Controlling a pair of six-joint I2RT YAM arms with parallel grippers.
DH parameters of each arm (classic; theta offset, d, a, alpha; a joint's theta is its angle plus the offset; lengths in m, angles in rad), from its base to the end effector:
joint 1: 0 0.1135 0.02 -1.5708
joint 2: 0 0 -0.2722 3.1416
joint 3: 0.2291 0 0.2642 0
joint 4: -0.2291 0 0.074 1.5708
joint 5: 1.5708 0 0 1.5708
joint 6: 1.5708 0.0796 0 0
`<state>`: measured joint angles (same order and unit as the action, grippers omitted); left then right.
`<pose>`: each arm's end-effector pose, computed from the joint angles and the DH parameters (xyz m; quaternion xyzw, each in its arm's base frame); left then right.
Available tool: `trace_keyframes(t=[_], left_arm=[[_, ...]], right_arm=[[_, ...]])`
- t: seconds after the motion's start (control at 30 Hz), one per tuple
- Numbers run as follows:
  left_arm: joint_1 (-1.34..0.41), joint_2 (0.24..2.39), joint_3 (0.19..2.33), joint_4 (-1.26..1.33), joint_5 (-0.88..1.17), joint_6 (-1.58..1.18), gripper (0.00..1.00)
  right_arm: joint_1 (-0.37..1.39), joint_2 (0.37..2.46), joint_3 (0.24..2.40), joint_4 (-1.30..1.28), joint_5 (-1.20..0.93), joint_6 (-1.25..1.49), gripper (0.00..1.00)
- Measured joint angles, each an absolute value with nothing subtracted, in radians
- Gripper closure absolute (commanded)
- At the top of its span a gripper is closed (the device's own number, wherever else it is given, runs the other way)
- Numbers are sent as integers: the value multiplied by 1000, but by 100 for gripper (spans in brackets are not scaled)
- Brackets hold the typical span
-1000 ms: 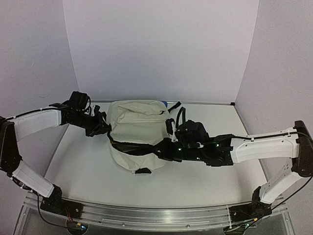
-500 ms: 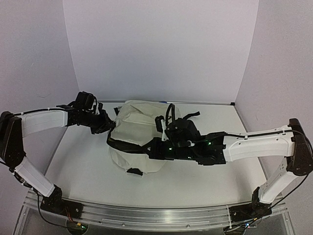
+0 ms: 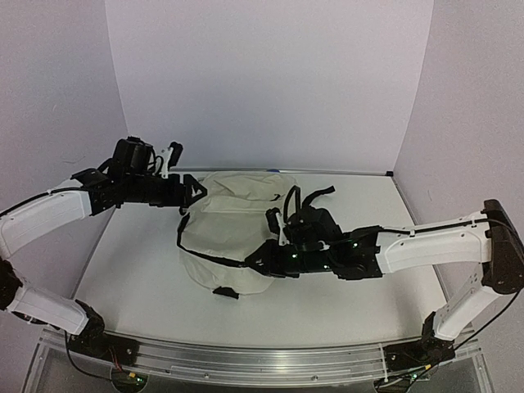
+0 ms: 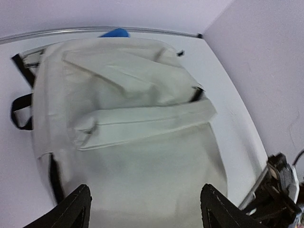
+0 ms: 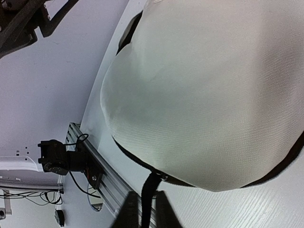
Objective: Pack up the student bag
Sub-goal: Zip the student bag at the center of the board.
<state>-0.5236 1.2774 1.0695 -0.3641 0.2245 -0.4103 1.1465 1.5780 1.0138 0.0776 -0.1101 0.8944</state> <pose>0.2794 -0.1818 0.2976 0.1030 0.8679 -0.3020 0.3807 0.1595 0.3743 0.2272 -0.1357 0.8450 0.4637 0.2292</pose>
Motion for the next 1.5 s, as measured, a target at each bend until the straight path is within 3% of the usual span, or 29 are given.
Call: trace_keyframes(t=[0.07, 0.17, 0.37, 0.5, 0.73, 0.83, 1.07, 1.5], left_arm=[[-635, 1260, 1057, -351, 240, -352, 23], [-749, 1255, 1037, -348, 241, -301, 25], [-967, 1271, 1034, -368, 142, -238, 22], [-1131, 1344, 1063, -377, 14, -198, 21], [-1296, 1461, 1100, -378, -203, -110, 25], [-1308, 1482, 1101, -377, -265, -86, 56], [-1349, 1599, 1190, -414, -414, -29, 98], [-1369, 1623, 1204, -449, -510, -38, 100]], right_arm=[[1147, 1573, 1014, 77, -126, 891, 36], [1141, 1553, 1016, 56, -116, 883, 22], [1021, 1469, 1011, 2, -79, 881, 8], [892, 1372, 948, -12, -42, 885, 6], [833, 1338, 882, -29, -35, 891, 5], [831, 1338, 871, -32, -36, 896, 5], [831, 1339, 856, -31, -41, 908, 5], [831, 1417, 856, 9, -105, 915, 7]])
